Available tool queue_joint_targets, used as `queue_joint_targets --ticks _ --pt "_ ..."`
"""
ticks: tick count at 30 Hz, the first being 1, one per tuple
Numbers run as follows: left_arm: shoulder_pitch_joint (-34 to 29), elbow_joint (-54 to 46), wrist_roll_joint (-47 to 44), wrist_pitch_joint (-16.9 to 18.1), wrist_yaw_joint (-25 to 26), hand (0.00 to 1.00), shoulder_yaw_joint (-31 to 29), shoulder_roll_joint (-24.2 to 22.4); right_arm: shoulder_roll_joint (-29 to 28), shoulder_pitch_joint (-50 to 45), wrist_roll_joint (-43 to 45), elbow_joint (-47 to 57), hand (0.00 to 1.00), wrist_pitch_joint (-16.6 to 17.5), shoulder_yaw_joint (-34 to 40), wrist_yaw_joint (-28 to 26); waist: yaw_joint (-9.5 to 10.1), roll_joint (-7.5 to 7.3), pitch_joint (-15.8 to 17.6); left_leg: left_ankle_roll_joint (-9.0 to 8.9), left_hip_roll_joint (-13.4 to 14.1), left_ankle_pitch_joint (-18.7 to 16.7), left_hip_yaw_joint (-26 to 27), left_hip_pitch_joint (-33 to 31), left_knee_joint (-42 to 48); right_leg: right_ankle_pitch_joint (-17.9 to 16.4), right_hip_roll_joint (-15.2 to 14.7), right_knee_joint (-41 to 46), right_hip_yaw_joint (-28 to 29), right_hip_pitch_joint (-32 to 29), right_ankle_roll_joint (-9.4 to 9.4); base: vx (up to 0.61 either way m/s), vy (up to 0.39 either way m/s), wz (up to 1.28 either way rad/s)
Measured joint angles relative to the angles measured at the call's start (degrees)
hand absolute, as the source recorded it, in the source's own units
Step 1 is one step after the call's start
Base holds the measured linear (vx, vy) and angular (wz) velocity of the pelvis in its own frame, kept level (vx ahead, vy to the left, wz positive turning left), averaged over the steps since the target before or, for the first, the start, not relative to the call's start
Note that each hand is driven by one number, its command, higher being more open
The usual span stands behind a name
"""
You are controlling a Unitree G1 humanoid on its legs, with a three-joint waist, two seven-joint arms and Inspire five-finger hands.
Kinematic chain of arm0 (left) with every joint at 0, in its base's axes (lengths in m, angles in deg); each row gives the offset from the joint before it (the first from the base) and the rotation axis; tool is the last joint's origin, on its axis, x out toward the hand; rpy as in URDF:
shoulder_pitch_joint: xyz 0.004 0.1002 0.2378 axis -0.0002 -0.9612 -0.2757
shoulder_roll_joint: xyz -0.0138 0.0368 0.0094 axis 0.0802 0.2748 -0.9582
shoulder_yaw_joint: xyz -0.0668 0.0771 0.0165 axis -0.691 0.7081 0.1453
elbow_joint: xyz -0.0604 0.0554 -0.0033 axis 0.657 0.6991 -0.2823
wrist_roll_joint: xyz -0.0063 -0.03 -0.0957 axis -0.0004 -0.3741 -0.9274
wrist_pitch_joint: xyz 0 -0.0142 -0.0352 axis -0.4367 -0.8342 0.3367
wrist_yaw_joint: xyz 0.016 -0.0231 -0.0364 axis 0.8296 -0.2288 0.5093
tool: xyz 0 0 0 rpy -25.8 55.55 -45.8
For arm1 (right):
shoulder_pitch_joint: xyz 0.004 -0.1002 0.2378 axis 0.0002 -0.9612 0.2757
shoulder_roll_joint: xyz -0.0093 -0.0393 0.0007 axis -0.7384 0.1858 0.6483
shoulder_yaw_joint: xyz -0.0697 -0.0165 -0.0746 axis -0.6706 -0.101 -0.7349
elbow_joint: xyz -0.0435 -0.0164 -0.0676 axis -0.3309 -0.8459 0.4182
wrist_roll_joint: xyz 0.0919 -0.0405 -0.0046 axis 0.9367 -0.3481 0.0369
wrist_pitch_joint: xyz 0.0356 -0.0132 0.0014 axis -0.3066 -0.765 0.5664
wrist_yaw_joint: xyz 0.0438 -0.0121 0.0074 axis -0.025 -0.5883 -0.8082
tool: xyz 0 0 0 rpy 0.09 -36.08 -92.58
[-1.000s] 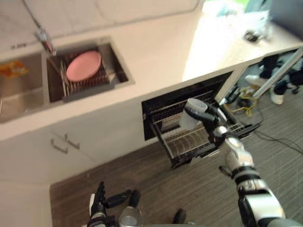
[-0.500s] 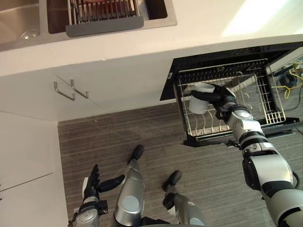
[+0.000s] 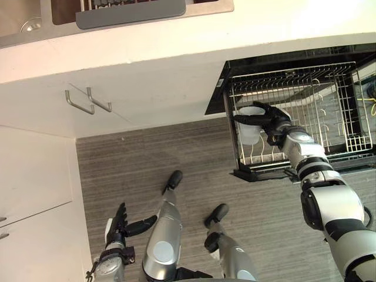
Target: Walk over to the sink, pick up the cup, carry it to the dishwasher, place the cup inside the dishwasher, then close the dishwasher door
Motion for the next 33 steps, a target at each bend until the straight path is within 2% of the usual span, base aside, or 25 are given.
queue_joint_targets --ticks 8,10,12,14,15,18,22,23,25,26,27,28,29,30,31,33 --pt "-0.15 0.20 0.84 -0.46 0.44 1.00 -0.31 -0.11 1.09 -1.21 2.46 7.35 1.00 1.03 -0.20 -2.39 -0.49 -0.35 -0.19 0.46 0.88 0.37 2.25 6.07 -3.36 -0.13 0.16 -0.07 1.97 3.59 -0.09 -0.01 0.006 -0.12" --pt "-0.39 0.71 1.85 -1.17 0.52 1.00 -1.13 -0.13 1.56 -3.39 4.15 10.61 1.00 1.23 0.84 -3.50 -1.13 -1.17 -0.87 0.50 1.05 0.91 2.69 7.39 -4.95 -0.27 0.11 -0.10 2.32 3.98 0.05 0.04 -0.003 -0.13" --pt "-0.70 2.86 3.09 -1.20 1.22 1.00 -2.74 -0.10 1.53 -7.92 6.79 14.78 1.00 1.49 2.43 -5.07 -1.49 -2.88 -1.91 0.37 0.91 1.09 3.99 9.17 -5.52 -0.39 -0.19 -0.14 3.37 4.80 0.22 0.09 0.006 -0.18" --pt "-0.97 3.98 4.06 -1.16 1.85 1.00 -3.96 -0.67 1.34 -11.83 9.32 18.45 1.00 1.47 3.55 -6.36 -2.79 -3.48 -2.48 0.40 0.49 1.07 5.06 10.27 -5.54 -0.63 -0.61 -0.13 3.38 6.02 0.58 0.08 0.025 -0.04" --pt "-1.31 5.34 5.20 -0.87 2.66 1.00 -4.87 -0.99 0.17 -16.78 11.90 23.20 1.00 1.46 5.38 -7.82 -3.93 -4.16 -4.07 0.41 0.24 1.07 6.02 10.77 -5.56 -0.78 -0.89 -0.14 3.56 6.41 0.79 0.07 0.037 -0.01" --pt "-2.44 8.22 5.27 -1.29 3.03 1.00 -7.68 -2.28 -5.31 -26.51 15.81 32.60 1.00 1.58 8.45 -9.54 -6.14 -4.48 -7.76 0.55 0.16 0.71 8.46 12.56 -5.60 -1.05 -1.08 -0.13 4.70 7.62 1.07 0.03 0.019 -0.19" --pt "-5.96 10.32 3.88 -0.54 2.34 1.00 -10.90 -5.78 -13.10 -43.64 17.44 49.36 1.00 2.02 11.26 -13.72 -9.21 -2.67 -13.34 0.93 0.08 -1.12 8.35 14.87 -5.91 -2.89 -0.94 0.20 4.64 10.15 1.43 -0.04 -0.007 -0.05" --pt "-6.60 10.32 3.88 -0.31 2.29 1.00 -10.94 -5.93 -13.99 -45.84 17.45 51.42 1.00 2.05 11.99 -14.27 -9.36 -2.47 -14.18 0.97 0.04 -1.14 8.07 14.97 -5.90 -3.10 -0.94 0.18 4.21 10.55 1.43 -0.05 -0.026 0.39" --pt "-8.16 10.18 3.90 0.54 2.17 1.00 -10.94 -6.36 -16.20 -50.65 17.47 55.75 1.00 2.17 15.16 -15.92 -10.09 -1.94 -15.98 1.38 0.01 -1.37 8.75 15.01 -5.90 -3.61 -1.10 0.12 1.47 12.12 2.08 -0.01 -0.022 0.74" --pt "-8.35 10.02 4.08 0.83 1.80 1.00 -11.44 -6.73 -17.35 -53.32 17.48 58.84 1.00 2.29 18.62 -16.12 -11.27 -1.89 -16.33 2.99 0.10 -2.27 12.62 14.77 -5.88 -3.59 -1.93 -0.74 -2.93 14.47 2.49 0.01 0.047 1.80" --pt "-8.30 9.71 4.85 1.32 1.28 1.00 -12.42 -7.15 -18.01 -55.68 17.60 61.85 1.00 3.05 23.37 -16.11 -12.89 -1.95 -16.75 4.72 0.22 -2.58 19.87 13.81 -4.24 -3.31 -3.91 -1.47 -8.81 16.92 2.76 0.02 0.098 2.08" --pt "-8.30 9.65 5.32 1.45 1.33 1.00 -12.98 -7.60 -17.98 -56.45 17.89 62.84 1.00 3.56 25.54 -16.00 -13.44 -1.70 -17.12 5.24 0.40 -2.85 24.25 12.71 -1.67 -3.46 -4.75 -1.04 -11.30 17.83 3.32 0.10 0.212 2.21" --pt "-9.28 9.39 6.56 1.19 1.54 1.00 -14.17 -9.25 -17.23 -57.09 17.95 64.43 1.00 4.81 29.42 -15.28 -14.19 0.15 -18.23 5.24 0.79 -2.00 29.42 12.10 2.14 -4.34 -5.73 0.49 -14.99 19.62 4.69 0.14 0.261 1.61" --pt "-10.20 9.51 7.32 -0.28 1.66 1.00 -15.01 -10.31 -17.28 -56.70 18.15 64.86 1.00 6.24 31.01 -14.37 -14.23 0.64 -18.55 5.08 -1.10 -2.24 27.59 13.20 2.35 -4.78 -7.69 2.34 -16.53 21.33 5.37 0.15 0.271 1.27" --pt "-10.95 9.66 7.32 -0.82 1.60 1.00 -15.08 -10.66 -17.33 -56.69 18.31 65.39 1.00 6.61 31.16 -14.26 -14.22 1.00 -18.76 5.67 -1.87 -2.70 27.24 13.76 2.53 -4.92 -8.82 3.82 -16.57 21.85 5.56 0.12 0.274 0.62" --pt "-13.38 10.60 9.54 -1.64 2.14 1.00 -14.67 -11.77 -19.06 -57.00 19.27 67.52 1.00 7.33 29.09 -15.20 -13.86 2.13 -18.99 7.30 -3.79 -5.39 27.20 17.04 2.34 -6.19 -14.48 15.41 -13.20 20.49 5.71 0.10 0.247 0.14"
